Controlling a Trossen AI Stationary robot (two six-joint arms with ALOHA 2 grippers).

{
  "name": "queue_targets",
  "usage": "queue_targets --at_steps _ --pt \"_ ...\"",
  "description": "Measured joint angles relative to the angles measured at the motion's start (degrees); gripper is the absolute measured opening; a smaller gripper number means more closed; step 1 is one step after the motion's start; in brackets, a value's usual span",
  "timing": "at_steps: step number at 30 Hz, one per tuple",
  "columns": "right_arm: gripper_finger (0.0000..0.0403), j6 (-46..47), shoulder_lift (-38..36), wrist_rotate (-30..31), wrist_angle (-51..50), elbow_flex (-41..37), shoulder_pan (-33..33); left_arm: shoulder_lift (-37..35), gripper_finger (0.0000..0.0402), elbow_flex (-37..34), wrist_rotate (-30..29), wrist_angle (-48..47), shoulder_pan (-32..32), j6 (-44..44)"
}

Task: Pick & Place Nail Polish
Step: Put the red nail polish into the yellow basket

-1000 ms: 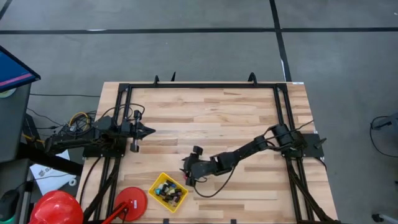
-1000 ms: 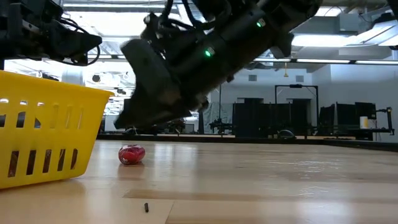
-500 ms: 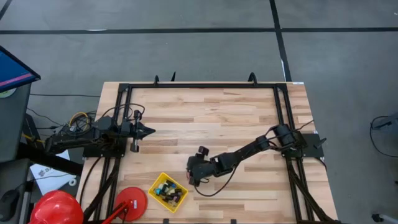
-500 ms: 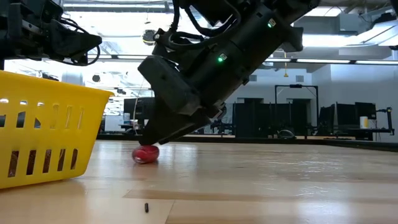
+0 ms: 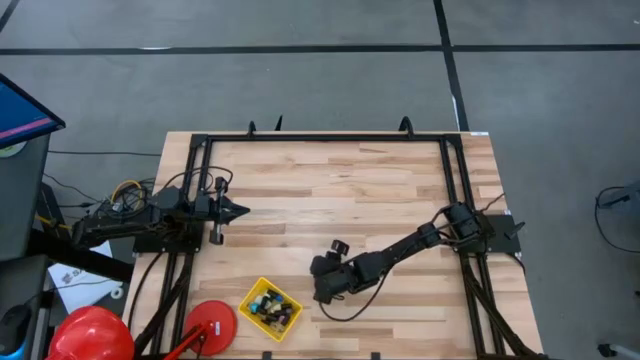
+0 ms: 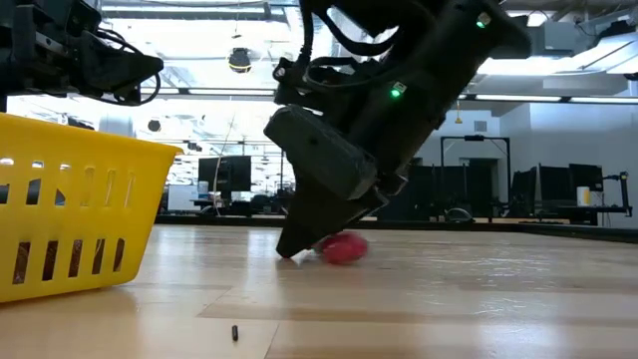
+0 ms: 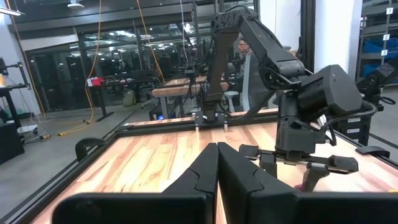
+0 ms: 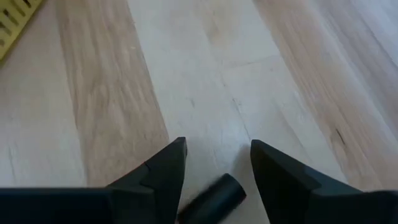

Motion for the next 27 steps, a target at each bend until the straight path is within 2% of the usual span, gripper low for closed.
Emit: queue_targets --at_steps 11,18,27 --pt "0.0163 7.45 0.14 6.1 -2.2 -0.2 3.8 0.0 0.0001 0.0 0.0 0.0 0.01 0.0" --pt "0.0165 5.94 -3.81 11.07 -8.73 -0.88 6.42 0.05 0.0001 0.0 0.0 0.01 0.01 0.0" --pt "0.0172 7.27 -10.22 20.28 -10.54 -3.88 12.26 0.0 0.0001 0.0 0.0 -0.04 0.0 0.0"
